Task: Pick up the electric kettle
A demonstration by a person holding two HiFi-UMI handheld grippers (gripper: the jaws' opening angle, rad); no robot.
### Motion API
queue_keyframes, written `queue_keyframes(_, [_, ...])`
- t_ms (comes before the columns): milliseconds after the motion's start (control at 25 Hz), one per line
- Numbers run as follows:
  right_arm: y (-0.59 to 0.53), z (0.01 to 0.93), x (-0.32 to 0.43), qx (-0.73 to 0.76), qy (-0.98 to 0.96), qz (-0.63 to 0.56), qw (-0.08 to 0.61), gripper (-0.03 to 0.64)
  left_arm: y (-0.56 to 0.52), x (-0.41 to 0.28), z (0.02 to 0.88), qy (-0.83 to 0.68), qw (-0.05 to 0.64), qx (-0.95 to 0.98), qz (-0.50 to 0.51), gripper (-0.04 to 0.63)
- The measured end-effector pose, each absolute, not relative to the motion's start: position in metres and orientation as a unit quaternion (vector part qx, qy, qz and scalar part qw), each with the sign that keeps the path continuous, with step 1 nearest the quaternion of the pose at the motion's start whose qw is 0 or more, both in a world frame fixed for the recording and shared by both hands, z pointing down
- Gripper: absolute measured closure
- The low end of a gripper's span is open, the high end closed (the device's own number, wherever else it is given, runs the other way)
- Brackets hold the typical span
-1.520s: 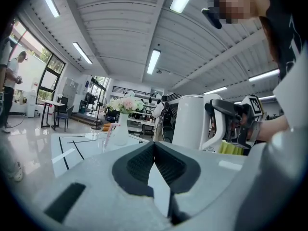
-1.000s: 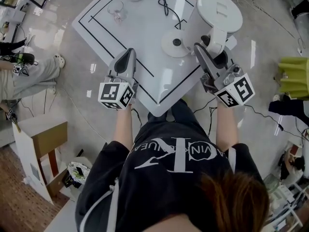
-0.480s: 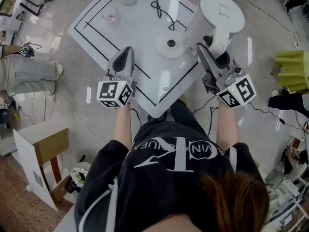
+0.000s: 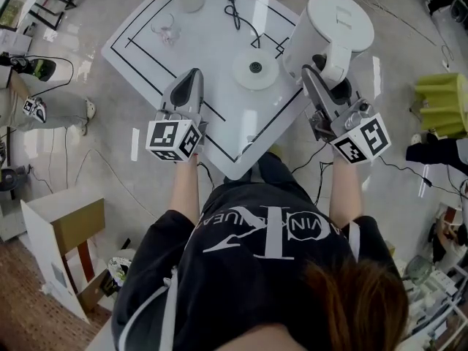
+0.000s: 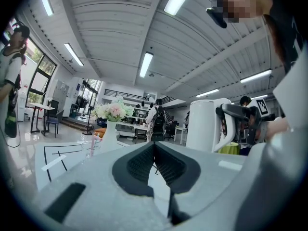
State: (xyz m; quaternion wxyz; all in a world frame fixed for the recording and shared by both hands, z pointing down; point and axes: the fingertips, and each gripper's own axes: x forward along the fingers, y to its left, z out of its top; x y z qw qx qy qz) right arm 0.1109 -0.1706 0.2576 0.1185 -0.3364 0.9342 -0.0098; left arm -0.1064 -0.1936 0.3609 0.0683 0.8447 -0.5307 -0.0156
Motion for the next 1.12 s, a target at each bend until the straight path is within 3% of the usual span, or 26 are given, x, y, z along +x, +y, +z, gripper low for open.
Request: queue_keyframes(1120, [-0.164,0.255,0.141,-0.373,0.920,-0.001,0.116,0.490,-0.192,-0.103,0.353,-0.530,0.060,0.845,-0.024,0.589])
